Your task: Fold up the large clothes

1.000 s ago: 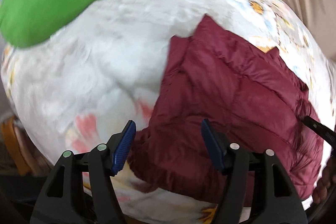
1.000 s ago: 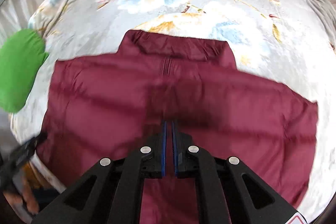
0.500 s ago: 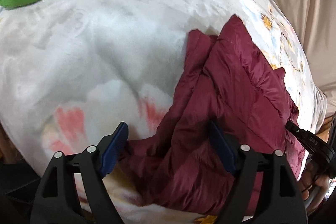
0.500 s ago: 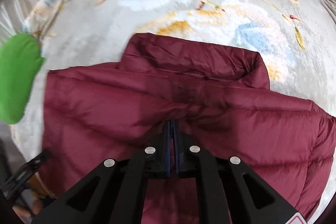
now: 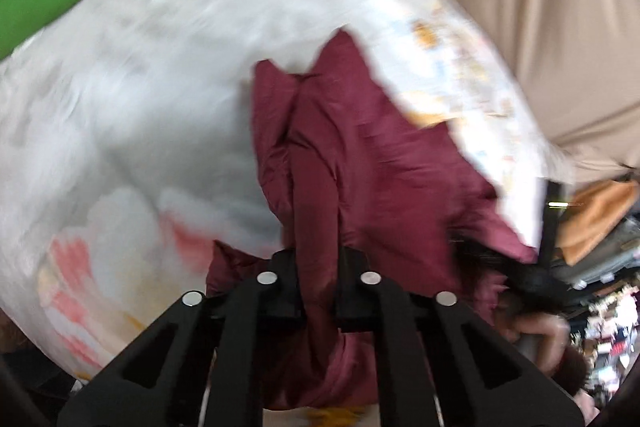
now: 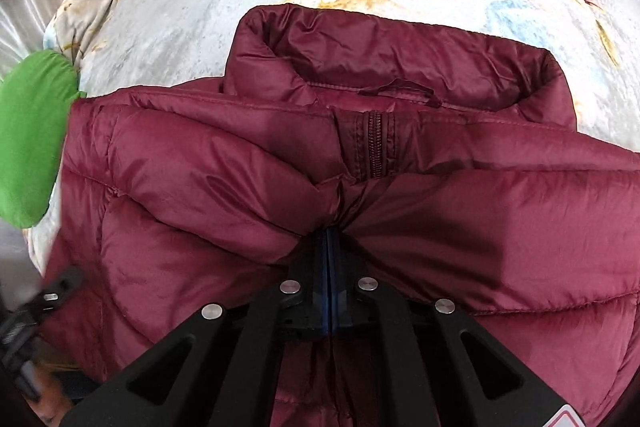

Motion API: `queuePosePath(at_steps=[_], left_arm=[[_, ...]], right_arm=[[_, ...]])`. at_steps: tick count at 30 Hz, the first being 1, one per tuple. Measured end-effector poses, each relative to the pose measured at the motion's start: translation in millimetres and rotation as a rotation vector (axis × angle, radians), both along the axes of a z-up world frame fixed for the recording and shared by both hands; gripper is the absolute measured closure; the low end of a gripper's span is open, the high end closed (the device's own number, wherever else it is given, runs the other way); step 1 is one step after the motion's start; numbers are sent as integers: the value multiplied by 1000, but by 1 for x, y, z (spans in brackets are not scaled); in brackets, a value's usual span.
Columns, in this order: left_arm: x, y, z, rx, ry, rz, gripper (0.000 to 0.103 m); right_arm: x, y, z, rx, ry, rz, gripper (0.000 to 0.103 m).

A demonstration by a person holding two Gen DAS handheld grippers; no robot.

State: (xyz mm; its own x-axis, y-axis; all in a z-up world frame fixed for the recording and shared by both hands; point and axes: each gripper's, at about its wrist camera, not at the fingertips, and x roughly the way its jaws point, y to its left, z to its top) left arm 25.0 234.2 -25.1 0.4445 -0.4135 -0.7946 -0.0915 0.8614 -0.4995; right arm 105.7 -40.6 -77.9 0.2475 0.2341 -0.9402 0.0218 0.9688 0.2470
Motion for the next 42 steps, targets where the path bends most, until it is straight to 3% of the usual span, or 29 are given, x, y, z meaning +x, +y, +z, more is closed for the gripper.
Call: queuePosePath(at_steps=[7, 13, 17, 20, 23, 27, 30, 33, 36, 39, 42], left_arm=[[-4, -62, 77, -60, -168, -171, 98], [-9, -121, 108, -77, -223, -318, 98], [-18, -154, 116, -74, -229, -403, 98], [-24, -175, 115, -52, -218, -458, 98], [-29, -193, 103, -16, -170, -501, 98], [-36, -211, 94, 1, -154, -542, 99], [-39, -219, 97, 26, -168, -581, 99], [-42, -231, 96, 38, -170, -619, 99], [-46, -244, 94, 44, -166, -660, 99], [-51, -263, 91, 44, -160, -710, 99], [-58, -285, 92, 58, -172, -764, 99]], right_arm=[[-10, -12, 3, 32, -18, -7, 98], [-77, -77, 53, 186, -118, -109, 96], [-116, -106, 42, 296, -64, -148, 95], [-130, -80, 23, 363, -17, -45, 95], [-129, -46, 5, 328, -10, 32, 96], [-123, -52, -13, 419, 17, 2, 98], [-139, -80, 2, 456, -6, -60, 97], [-178, -150, 40, 390, -137, -248, 97], [-216, -228, 57, 252, -186, -479, 96], [-220, -262, 41, 185, -143, -546, 97], [-201, -252, 21, 194, -119, -494, 97]])
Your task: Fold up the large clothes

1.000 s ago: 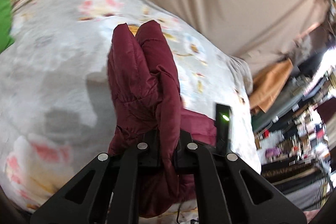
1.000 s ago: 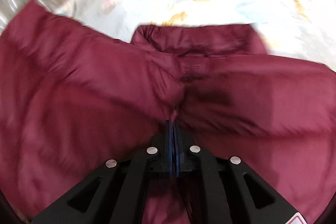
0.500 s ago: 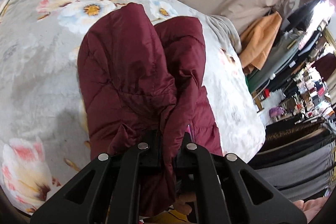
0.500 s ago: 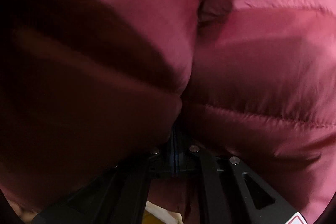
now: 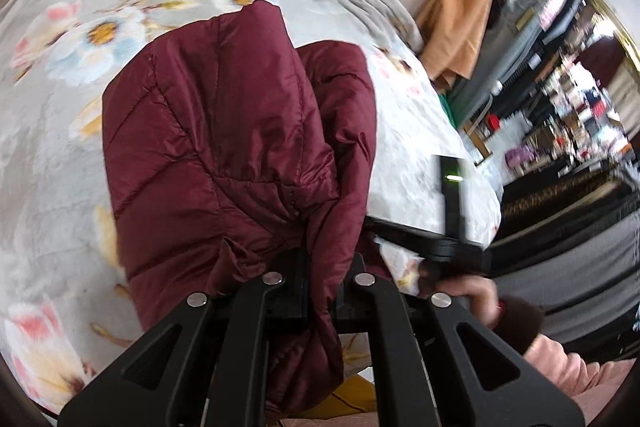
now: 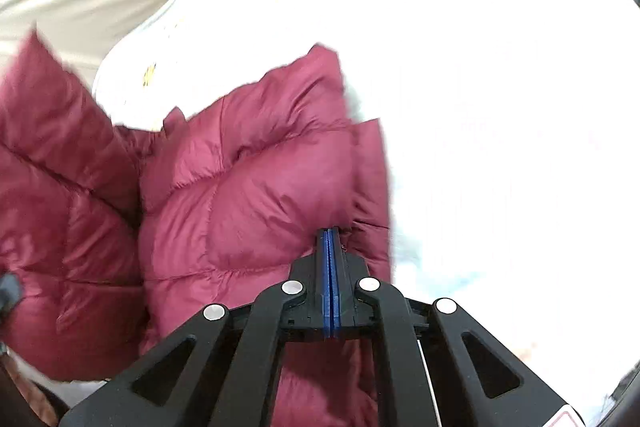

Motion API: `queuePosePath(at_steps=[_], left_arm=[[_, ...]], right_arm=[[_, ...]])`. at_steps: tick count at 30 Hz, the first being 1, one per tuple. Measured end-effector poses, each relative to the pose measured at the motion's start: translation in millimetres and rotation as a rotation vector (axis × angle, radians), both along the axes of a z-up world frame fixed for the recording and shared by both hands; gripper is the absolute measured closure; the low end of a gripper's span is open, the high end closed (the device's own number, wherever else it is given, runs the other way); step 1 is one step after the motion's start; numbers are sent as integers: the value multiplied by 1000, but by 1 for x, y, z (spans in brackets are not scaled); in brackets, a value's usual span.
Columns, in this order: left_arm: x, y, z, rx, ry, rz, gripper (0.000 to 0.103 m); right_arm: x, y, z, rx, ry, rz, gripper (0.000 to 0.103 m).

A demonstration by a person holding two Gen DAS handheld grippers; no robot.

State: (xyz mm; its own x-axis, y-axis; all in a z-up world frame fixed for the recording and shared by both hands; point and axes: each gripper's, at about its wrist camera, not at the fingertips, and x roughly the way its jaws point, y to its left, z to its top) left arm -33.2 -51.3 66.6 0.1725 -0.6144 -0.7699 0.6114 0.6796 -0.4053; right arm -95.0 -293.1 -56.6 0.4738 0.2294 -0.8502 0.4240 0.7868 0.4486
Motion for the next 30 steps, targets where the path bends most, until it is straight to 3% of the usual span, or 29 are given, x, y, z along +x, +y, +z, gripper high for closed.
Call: queuePosePath(at_steps=[4, 10, 11, 13, 16, 18, 20, 24, 27, 30], left_arm=[[-11, -31, 0, 6, -13, -73, 99], [-25, -81, -19, 52, -26, -157, 99], [-25, -86, -23, 54, -31, -158, 99], [-21, -97, -31, 66, -10, -156, 98], [-19, -111, -51, 104, 30, -158, 99], [-20, -117, -61, 132, 43, -168, 99], [-22, -128, -73, 167, 50, -181, 98], [-20, -151, -120, 259, 124, -234, 97], [-11, -161, -144, 282, 210, -243, 95], [-7, -164, -149, 308, 216, -244, 95]], right_arm=[[15, 27, -11, 32, -8, 55, 97], [30, 34, -22, 86, -34, 118, 97], [31, 32, -24, 111, -39, 107, 103], [21, 19, -29, 189, -53, 66, 103], [-19, -11, -29, 349, -136, -49, 103], [-56, -29, -24, 400, -182, -124, 99], [-84, -38, -16, 372, -182, -166, 91], [-121, -28, 4, 299, -177, -156, 91], [-118, -8, 14, 250, -169, -117, 91], [-125, 8, 26, 149, -144, -110, 91]])
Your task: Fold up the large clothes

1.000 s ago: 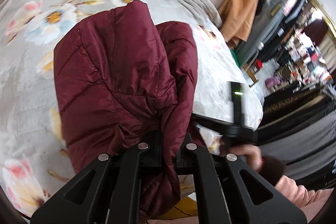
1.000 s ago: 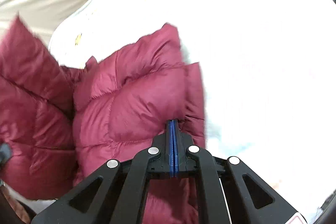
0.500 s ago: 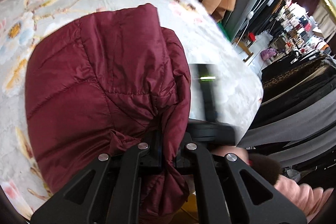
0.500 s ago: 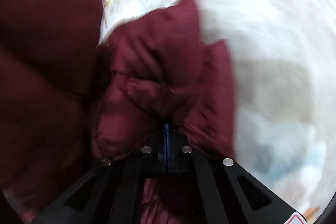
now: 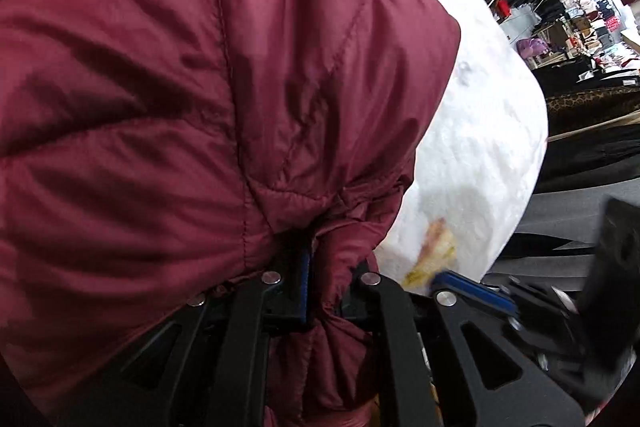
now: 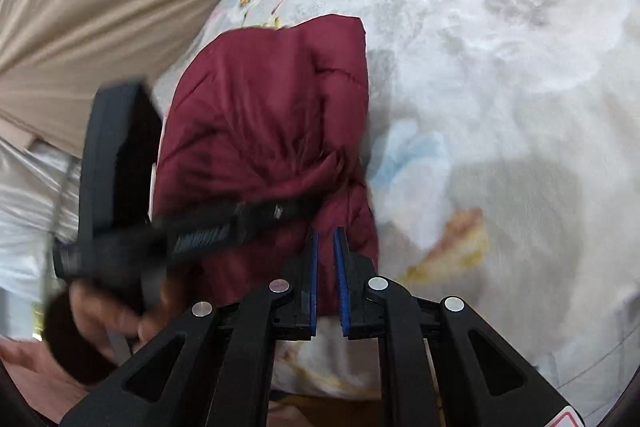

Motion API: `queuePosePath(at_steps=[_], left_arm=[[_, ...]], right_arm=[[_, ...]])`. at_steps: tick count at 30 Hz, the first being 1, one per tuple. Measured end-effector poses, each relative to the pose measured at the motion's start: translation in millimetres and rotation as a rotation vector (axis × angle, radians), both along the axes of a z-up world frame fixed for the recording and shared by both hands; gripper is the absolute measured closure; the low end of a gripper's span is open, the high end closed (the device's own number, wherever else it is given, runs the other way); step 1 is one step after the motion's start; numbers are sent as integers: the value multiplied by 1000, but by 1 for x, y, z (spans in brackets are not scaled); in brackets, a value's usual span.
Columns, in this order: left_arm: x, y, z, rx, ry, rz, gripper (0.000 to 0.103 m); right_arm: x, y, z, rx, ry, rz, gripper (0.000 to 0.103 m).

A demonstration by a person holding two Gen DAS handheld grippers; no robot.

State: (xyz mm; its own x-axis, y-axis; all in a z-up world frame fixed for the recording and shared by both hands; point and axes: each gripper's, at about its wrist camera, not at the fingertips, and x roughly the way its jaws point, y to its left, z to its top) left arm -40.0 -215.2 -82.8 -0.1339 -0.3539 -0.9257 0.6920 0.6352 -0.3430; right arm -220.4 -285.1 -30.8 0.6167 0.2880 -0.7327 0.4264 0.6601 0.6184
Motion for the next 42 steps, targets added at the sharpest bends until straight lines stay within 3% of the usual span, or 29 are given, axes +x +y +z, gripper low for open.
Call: queuePosePath(at_steps=[3, 5, 7, 9, 13, 15, 18, 20, 22, 25, 27, 29, 31, 34, 37, 41, 42], left_arm=[[-3, 10, 25, -42, -7, 31, 94], [-16, 36, 70, -162, -80, 44, 88], [-20, 62, 114, -287, -125, 65, 54], [-13, 101, 157, -409, -179, 155, 44], [16, 156, 183, -465, -280, 357, 44], [23, 170, 177, -409, -316, 410, 44], [22, 178, 154, -241, -388, 433, 45], [13, 175, 132, -157, -381, 419, 45], [7, 165, 117, -113, -364, 394, 46], [11, 147, 85, -32, -302, 330, 46], [1, 132, 69, -3, -329, 288, 45], [-5, 119, 64, 27, -362, 248, 45], [-8, 111, 59, 71, -400, 227, 44], [-1, 110, 54, 91, -399, 234, 44], [4, 112, 53, 83, -373, 256, 44], [4, 111, 55, 86, -368, 257, 44], [5, 110, 56, 86, -366, 258, 44]], right_arm=[[-12, -2, 13, -95, 7, -22, 91], [-26, -16, 24, -157, 1, -34, 91], [-26, -20, 34, -207, -4, -35, 91], [-20, -27, 43, -244, -15, -41, 91], [10, -16, 76, -291, -94, 25, 91], [32, 4, 91, -304, -146, 107, 86], [54, 54, 101, -322, -172, 293, 85], [62, 88, 92, -385, -159, 412, 86], [69, 97, 69, -448, -84, 454, 96], [67, 57, 25, -435, 57, 336, 103], [61, 27, -11, -385, 159, 286, 103], [59, 15, -39, -295, 187, 278, 103], [64, 13, -47, -277, 204, 268, 103], [68, 10, -24, -307, 226, 239, 103], [76, -12, 31, -275, 95, 126, 96], [114, -45, 52, -209, 36, 42, 71], [129, -50, 48, -197, 49, 41, 69]])
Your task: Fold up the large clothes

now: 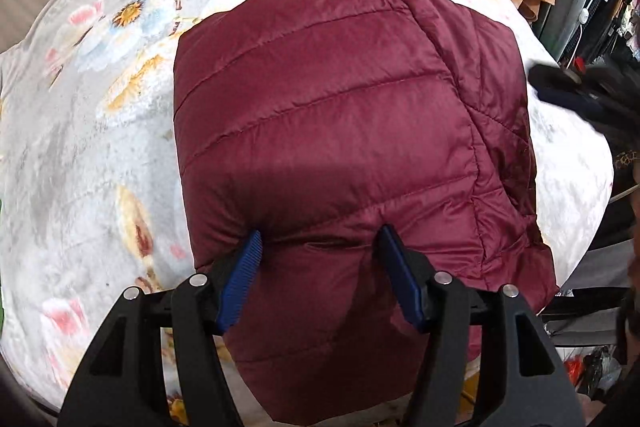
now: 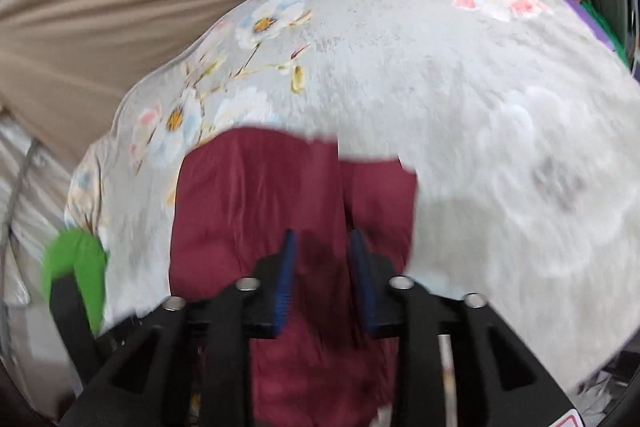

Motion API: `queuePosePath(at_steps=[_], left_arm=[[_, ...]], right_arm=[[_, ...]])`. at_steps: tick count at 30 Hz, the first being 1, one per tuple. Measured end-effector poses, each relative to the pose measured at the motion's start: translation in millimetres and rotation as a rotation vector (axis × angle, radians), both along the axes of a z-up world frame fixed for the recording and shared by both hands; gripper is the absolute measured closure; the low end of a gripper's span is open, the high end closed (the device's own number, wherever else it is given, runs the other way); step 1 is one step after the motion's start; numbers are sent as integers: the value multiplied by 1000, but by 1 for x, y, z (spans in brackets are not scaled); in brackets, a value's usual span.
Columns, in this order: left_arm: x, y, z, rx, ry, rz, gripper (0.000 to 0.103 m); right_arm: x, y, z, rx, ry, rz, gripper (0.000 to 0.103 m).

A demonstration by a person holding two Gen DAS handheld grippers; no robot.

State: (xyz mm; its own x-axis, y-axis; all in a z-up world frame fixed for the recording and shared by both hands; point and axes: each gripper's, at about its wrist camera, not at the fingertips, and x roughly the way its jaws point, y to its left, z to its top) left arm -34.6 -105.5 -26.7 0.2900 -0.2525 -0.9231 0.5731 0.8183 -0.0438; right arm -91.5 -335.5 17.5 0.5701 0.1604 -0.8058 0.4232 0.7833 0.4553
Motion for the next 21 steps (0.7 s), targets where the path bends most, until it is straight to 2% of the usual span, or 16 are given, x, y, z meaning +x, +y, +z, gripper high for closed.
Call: queuePosePath(at_steps=[3, 4, 6, 8, 10, 12, 14, 16, 18, 21], left_arm=[[2, -1, 0, 1, 3, 3, 44], [3, 0, 0, 1, 3, 5, 43], [4, 0, 0, 0, 4, 13, 43], [6, 0, 1, -4, 5, 22, 43], [8, 0, 0, -8, 7, 32, 43], [10, 0, -1, -12, 9, 43, 43], [11, -2, -3, -11, 9, 47, 42], [12, -6, -5, -12, 5, 37, 41], [12, -10, -8, -8, -1, 30, 40], [16, -13, -18, 10, 19, 35, 40]], right_arm=[[30, -7, -15, 53, 25, -8, 69], [37, -9, -20, 75, 27, -10, 74], [48, -8, -27, 93, 24, -6, 93], [49, -2, -20, 59, -2, -5, 97], [52, 5, -12, 21, -30, 1, 98], [59, 8, -11, -34, -22, 0, 98], [68, 10, -26, -85, 26, 2, 99], [77, 11, -55, -94, 95, 12, 100], [82, 14, -76, -92, 122, 30, 101], [86, 17, -80, -117, 141, 43, 101]])
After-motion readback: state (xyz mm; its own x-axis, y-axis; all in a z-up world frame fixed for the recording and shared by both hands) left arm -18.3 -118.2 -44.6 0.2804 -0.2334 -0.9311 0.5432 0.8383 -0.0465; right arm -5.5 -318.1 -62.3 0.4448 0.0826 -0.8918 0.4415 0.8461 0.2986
